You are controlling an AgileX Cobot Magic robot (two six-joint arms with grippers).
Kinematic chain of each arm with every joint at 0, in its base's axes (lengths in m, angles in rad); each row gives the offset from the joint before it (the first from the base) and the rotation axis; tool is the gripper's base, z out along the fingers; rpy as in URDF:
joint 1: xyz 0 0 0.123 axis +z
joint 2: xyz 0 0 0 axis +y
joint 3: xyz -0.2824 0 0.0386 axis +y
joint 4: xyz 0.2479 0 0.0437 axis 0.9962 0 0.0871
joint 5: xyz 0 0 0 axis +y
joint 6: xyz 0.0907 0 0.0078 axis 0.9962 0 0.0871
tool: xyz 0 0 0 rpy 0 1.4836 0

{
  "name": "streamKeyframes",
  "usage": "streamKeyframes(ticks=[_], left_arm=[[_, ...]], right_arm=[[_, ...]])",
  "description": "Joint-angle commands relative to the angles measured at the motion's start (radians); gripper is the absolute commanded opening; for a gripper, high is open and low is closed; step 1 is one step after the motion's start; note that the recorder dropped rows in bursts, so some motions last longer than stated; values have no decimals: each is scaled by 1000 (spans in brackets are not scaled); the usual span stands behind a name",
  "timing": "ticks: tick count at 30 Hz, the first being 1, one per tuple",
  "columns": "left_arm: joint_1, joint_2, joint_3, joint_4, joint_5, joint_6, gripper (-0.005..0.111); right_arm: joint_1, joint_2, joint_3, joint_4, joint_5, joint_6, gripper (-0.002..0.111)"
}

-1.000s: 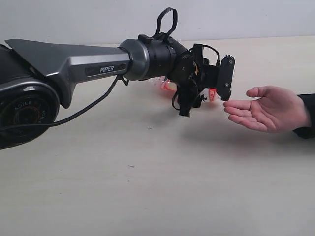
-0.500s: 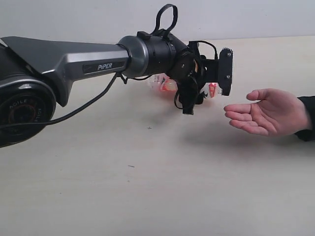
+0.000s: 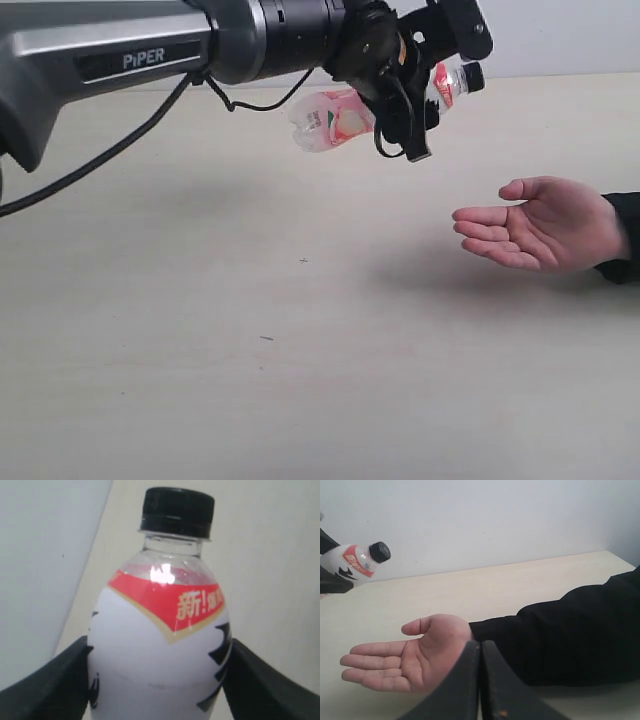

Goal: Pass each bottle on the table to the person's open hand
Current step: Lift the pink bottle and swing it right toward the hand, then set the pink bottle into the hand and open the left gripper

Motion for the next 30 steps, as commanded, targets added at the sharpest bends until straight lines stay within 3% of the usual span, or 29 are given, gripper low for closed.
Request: streamKeyframes(ticks=[1,14,30], left_arm=[[-29,-69,-5,0,117,-182,0],[-91,-136,-5,-97,404,-555,0],[-100,-154,-5,-354,384,-744,0]], right_arm=[[3,-6,4,-4,-8,0,0],[3,-6,4,-4,-8,0,0],[3,-6,4,-4,-8,0,0]])
